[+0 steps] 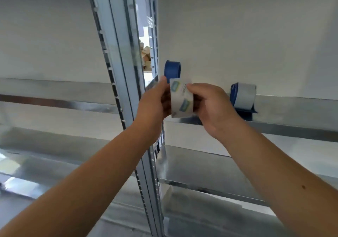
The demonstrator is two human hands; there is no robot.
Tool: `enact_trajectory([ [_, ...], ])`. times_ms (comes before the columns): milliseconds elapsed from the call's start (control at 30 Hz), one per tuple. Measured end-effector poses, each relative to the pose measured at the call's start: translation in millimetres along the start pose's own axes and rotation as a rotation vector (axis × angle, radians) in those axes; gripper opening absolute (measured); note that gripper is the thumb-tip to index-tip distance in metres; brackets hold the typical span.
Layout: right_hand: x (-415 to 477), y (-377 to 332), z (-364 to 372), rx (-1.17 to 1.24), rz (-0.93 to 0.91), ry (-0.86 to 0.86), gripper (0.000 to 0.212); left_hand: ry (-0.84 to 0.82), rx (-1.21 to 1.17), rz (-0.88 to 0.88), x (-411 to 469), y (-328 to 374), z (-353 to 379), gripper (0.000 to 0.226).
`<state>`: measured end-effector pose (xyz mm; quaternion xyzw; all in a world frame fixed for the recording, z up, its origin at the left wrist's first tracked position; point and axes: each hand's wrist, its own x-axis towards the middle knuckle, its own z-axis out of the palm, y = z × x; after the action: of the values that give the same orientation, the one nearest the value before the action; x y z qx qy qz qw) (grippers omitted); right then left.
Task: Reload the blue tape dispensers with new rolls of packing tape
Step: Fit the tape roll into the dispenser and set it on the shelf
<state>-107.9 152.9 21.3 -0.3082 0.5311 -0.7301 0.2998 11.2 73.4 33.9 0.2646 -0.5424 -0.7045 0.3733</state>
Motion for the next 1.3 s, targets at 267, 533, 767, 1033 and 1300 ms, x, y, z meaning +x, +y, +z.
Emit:
enact_trajectory([
  [267, 6.7, -19.1, -5.3, -0.039, -0.062, 0.222, 0.028, -0.098, 0.108, 0.101, 40.0, 11.3, 12.0, 0.037],
  [533, 35.2, -26.1, 8.1, 0.046, 0.038, 0.377, 0.024, -0.014, 0.399, 0.468, 81.8, 0.8, -11.7, 0.009],
  [767, 65.7, -28.8, 17.8, 0.048, 0.091, 0.447, 0.027, -0.026, 0.511, 0.524, 108.8, -5.6, 2.1, 0.051],
  [1033, 88.5, -30.7, 18.7, 0.111, 0.138, 0.468, 0.015, 0.029, 0.109, 0.016, 144.0, 13.4, 29.8, 0.032],
  [1300, 106.6, -32.2, 25.3, 0.101, 0.137, 0.415, 0.014, 0.116, 0.242, -0.032, 156.4, 17.7, 31.5, 0.039],
])
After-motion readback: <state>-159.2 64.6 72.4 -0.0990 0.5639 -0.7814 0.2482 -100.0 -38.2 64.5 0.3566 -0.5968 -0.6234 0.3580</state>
